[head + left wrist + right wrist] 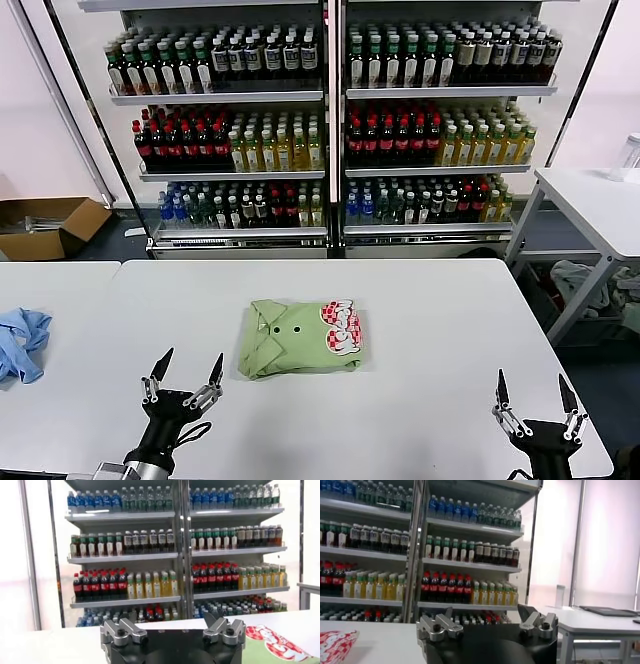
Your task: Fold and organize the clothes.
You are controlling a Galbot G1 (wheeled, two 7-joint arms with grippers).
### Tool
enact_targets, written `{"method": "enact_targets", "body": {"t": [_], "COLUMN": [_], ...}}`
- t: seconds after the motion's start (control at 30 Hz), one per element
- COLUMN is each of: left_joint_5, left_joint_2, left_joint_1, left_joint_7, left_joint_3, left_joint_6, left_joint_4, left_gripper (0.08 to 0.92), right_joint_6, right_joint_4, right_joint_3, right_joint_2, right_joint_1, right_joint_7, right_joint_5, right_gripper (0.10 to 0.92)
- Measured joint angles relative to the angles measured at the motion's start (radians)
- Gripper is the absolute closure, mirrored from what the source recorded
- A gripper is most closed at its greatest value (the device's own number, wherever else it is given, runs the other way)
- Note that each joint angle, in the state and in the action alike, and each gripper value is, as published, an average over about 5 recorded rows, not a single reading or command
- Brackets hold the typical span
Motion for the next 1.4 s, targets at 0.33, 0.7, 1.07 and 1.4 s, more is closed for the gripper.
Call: {"method": "enact_targets", "body": {"t": [0.33,0.7,1.07,1.4], "left_joint_5": [0.02,0.016,-0.027,-0.046], "left_joint_2": [0.0,0.007,0.021,0.023], "left_joint_1": [0.039,0.092,0.127,0.135], "left_joint_7": [-0.005,-0.029,-0.023,-0.023], "left_joint_3": [-0.008,-0.028,-0.079,-0.1], "left_joint_6": [-0.027,-0.057,-0.063,-0.071], "left_joint_4": [0.009,0.027,0.038,0.05], "left_gripper": [0.177,0.177,0.177,0.177], "right_joint_6": [0.037,0.061,0.078,0.086], "right_joint_4": [-0.006,-0.015,-0.014,-0.016], "right_joint_3": [0.0,0.005,0.012,0.014], "right_joint_2": [0.003,-0.008,-0.023,-0.027], "right_joint_1": [-0.022,-0.044,-0.058,-0.063], "right_joint_7": [0.002,-0.006,-0.038,-0.057], "right_joint_5": [-0.013,-0.007,0.01,0.017], "right_gripper": [0.203,0.203,0.203,0.203]}}
